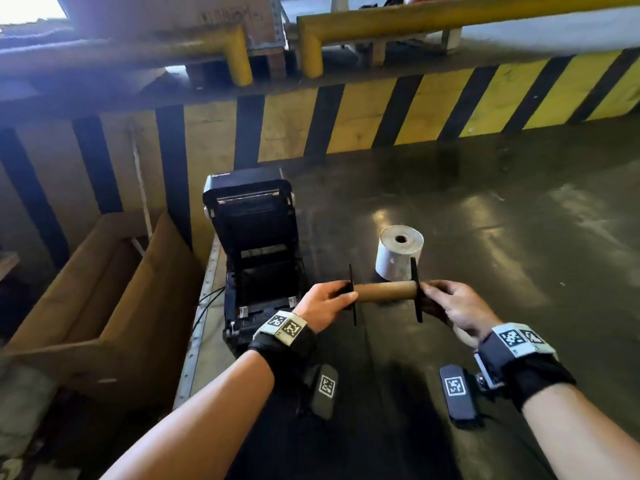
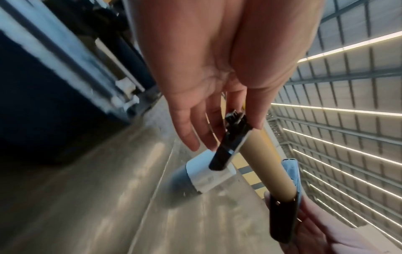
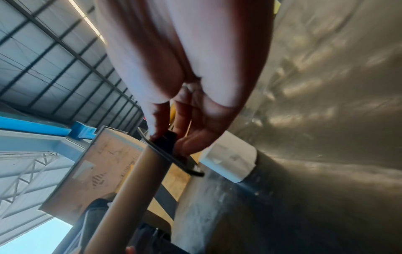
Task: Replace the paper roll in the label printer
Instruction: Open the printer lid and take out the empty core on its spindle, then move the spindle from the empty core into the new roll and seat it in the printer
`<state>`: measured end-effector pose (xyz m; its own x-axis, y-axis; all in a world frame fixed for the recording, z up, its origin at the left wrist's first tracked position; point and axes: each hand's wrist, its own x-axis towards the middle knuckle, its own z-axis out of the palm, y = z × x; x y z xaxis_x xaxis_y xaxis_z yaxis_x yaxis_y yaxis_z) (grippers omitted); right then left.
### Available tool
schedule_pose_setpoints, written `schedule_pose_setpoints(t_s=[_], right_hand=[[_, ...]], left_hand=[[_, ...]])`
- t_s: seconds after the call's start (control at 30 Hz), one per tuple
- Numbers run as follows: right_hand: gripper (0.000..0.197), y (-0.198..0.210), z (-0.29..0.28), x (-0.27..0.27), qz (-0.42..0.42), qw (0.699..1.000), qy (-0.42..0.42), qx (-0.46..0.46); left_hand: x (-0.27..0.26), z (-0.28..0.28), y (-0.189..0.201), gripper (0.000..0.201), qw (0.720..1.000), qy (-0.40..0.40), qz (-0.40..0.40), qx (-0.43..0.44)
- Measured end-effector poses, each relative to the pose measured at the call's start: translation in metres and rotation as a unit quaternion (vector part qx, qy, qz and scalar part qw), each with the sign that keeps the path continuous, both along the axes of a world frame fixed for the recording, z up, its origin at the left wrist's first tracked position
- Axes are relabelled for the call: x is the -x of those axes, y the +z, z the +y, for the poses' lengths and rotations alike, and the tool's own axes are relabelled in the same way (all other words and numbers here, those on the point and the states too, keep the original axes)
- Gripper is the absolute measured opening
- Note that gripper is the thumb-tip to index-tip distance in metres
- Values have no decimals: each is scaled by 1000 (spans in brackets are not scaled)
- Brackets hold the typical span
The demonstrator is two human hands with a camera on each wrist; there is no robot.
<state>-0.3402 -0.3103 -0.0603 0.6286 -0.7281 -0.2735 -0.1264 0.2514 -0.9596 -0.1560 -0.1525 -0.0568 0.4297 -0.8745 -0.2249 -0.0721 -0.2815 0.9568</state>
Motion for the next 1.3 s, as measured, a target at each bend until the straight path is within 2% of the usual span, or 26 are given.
schedule_pose_setpoints(t_s=[0.07, 0.1, 0.2, 0.3, 0.37, 0.43, 0.47, 0.53, 0.63, 0.7, 0.83, 0.87, 0.9, 0.93, 1.0, 1.03, 1.07, 1.1, 1.13, 1.23, 1.3], right_hand=[[15, -16, -16, 12, 29, 999, 8, 11], [17, -25, -23, 17, 50, 998, 14, 24], [19, -42, -36, 28, 85, 996, 31, 27], [18, -52, -45, 39, 61, 998, 27, -23], [17, -51, -50, 46, 61, 997, 38, -34], [16, -51, -53, 51, 65, 996, 45, -40], [17, -51, -54, 54, 64, 996, 45, -41], [18, -51, -54, 58, 66, 996, 48, -42], [16, -50, -54, 61, 80, 994, 60, -41], [16, -50, -54, 61, 97, 992, 74, -26], [13, -54, -56, 59, 119, 988, 95, 4], [13, -53, -55, 58, 116, 988, 100, 6], [13, -51, -55, 56, 110, 988, 104, 7], [14, -48, -54, 53, 104, 989, 109, 9], [16, -41, -53, 48, 93, 989, 116, 12], [17, -39, -53, 46, 88, 989, 116, 11], [17, -36, -53, 43, 81, 990, 117, 7], [18, -33, -53, 41, 75, 990, 120, 3], [18, -30, -53, 39, 69, 990, 124, 0], [17, -29, -52, 34, 68, 987, 143, 1], [15, -30, -54, 34, 76, 987, 142, 6]], left_hand=[[20, -10, -7, 10, 1000, 9, 20, -11], [29, -15, -11, 8, 999, 21, 36, -17], [50, -21, -30, 16, 996, 68, 51, -40], [54, -14, -53, 21, 991, 110, 23, -72], [56, -6, -63, 28, 983, 103, -73, -133], [59, 1, -72, 30, 944, 62, -240, -219], [62, 4, -76, 34, 923, 36, -294, -246], [66, 9, -84, 41, 889, -11, -354, -291], [69, 10, -97, 39, 840, -46, -426, -332], [72, 9, -100, 40, 826, -40, -444, -346], [74, 5, -94, 46, 840, -12, -417, -348], [73, 2, -91, 50, 855, 0, -398, -332], [72, 0, -85, 56, 882, 16, -363, -299], [70, -4, -77, 62, 916, 40, -307, -255], [67, -13, -54, 65, 974, 89, -134, -157], [66, -17, -42, 60, 987, 99, -55, -114], [66, -21, -32, 54, 991, 95, -10, -93], [67, -23, -24, 49, 994, 72, -2, -88], [68, -25, -20, 47, 994, 40, -28, -98], [74, -29, -18, 47, 964, -42, -210, -155], [77, -31, -18, 46, 949, -35, -270, -162]])
